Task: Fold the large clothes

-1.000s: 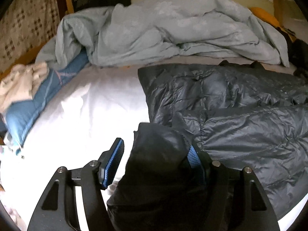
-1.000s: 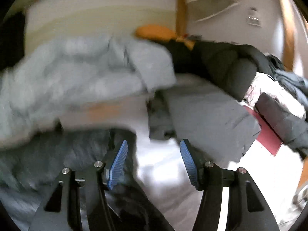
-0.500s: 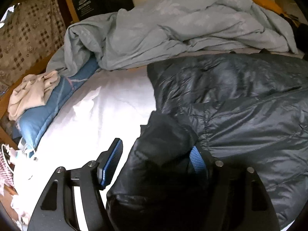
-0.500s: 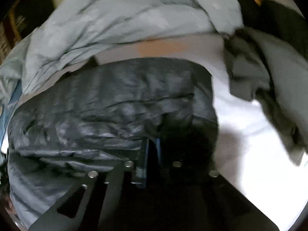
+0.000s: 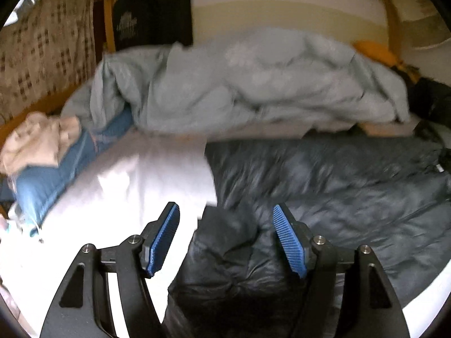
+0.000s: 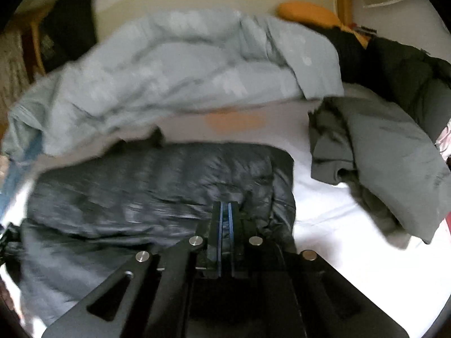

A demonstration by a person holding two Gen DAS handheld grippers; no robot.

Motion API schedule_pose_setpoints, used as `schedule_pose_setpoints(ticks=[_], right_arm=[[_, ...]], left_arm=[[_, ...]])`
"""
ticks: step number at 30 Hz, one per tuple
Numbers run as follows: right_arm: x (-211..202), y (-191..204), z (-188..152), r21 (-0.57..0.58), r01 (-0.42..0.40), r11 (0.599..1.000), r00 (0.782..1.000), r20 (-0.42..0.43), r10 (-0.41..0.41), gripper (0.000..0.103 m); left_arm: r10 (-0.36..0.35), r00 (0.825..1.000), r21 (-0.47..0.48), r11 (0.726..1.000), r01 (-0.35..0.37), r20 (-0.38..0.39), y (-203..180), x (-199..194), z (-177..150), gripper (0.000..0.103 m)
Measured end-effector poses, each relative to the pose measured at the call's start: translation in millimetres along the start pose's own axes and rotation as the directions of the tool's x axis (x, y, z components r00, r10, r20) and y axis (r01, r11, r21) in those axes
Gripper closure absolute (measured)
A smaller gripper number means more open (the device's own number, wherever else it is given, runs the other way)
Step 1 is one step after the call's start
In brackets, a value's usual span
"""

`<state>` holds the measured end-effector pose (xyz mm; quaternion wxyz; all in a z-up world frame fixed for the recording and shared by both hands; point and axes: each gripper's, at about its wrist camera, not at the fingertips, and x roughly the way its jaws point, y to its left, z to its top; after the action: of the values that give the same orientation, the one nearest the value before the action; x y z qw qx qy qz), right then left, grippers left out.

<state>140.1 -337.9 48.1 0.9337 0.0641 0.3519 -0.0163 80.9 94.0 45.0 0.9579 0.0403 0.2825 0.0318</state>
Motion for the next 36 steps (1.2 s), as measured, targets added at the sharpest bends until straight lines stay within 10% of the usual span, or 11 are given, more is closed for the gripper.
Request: schedule_pose_setpoints(ticks=[4, 10, 13, 21, 26, 30, 36], right_arm=[[-28, 12, -2, -0.015, -0.076, 0.997, 0.996, 0.033, 0.077, 0.098], [-10, 16, -48, -0.005, -0.013, 1.000, 0.985, -0.170, 0.012, 0.090], [16, 1, -57, 0.022, -0.019, 1.000, 0.972, -0.233, 0.023, 0.090], [22, 3, -57, 0.016, 0.000, 1.000, 0.984, -0.176, 0.003, 0.090], [-52, 23, -53, -0.058, -0.106, 0.993, 0.994, 0.025, 0.108, 0.083], [-93, 37, -72, -0.101, -0.139, 0.985, 0.982, 0.114, 0.150, 0.031], [-94, 54, -119, -0.323, 0.040, 0.946, 0.998, 0.054, -0.024, 0.030]], left_arm=[[-0.025, 1.000, 0.026, 0.999, 0.025, 0.006, -9, -8, 0, 0.035], [0.138, 0.961, 0.065, 0.990, -0.126, -0.240, -5, 44, -25, 0.036], [0.047, 0.950, -0.041, 0.997, -0.062, -0.307, 11, 63, -35, 0.035], [0.090, 0.981, 0.067, 0.995, -0.080, -0.173, -6, 42, -37, 0.045], [-0.079, 0.995, 0.114, 0.991, 0.072, 0.064, -21, -39, -18, 0.045], [-0.130, 0.981, 0.285, 0.955, 0.086, 0.141, -47, -73, -28, 0.043], [-0.196, 0.980, 0.446, 0.874, 0.192, -0.038, -66, -59, -59, 0.038]])
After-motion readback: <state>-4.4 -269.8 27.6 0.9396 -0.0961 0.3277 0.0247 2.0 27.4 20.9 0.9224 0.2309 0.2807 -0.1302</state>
